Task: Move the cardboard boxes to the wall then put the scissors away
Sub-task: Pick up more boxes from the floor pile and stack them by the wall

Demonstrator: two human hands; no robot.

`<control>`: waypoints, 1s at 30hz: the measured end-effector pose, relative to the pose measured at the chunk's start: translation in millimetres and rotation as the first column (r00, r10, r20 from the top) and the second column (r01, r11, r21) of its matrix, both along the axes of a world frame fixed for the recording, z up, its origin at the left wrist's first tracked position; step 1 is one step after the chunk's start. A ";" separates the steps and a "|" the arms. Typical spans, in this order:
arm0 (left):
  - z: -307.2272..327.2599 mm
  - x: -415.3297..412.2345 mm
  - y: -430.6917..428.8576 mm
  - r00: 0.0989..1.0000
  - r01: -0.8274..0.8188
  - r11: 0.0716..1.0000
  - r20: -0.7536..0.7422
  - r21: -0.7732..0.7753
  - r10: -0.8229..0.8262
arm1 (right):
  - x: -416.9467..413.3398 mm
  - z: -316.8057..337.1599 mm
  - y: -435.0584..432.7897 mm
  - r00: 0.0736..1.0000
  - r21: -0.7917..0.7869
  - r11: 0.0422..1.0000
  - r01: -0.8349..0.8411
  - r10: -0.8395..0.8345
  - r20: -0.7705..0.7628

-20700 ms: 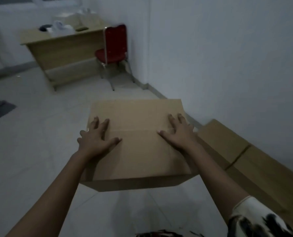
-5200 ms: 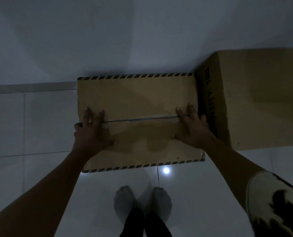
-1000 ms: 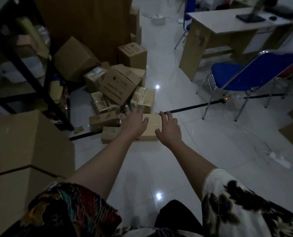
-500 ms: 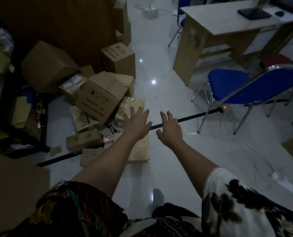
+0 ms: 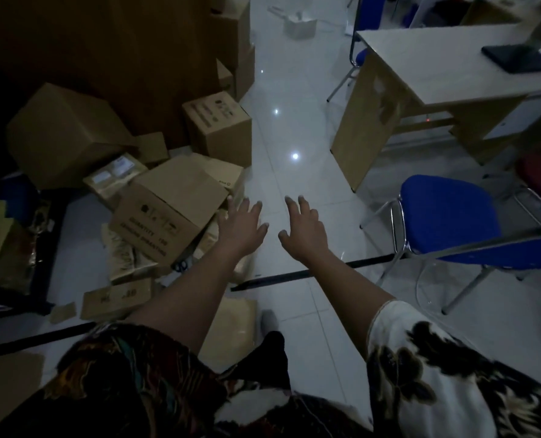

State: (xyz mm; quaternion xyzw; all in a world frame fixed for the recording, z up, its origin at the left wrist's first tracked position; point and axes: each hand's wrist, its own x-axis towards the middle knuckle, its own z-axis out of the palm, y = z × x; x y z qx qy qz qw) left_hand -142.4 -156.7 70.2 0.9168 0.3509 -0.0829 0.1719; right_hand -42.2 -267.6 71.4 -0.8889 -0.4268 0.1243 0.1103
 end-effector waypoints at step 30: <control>-12.6 405.8 378.8 0.888 -0.458 0.887 0.022 -0.066 0.460 | 435.6 -27.4 437.1 0.914 -0.058 0.914 -0.402 0.397 -0.080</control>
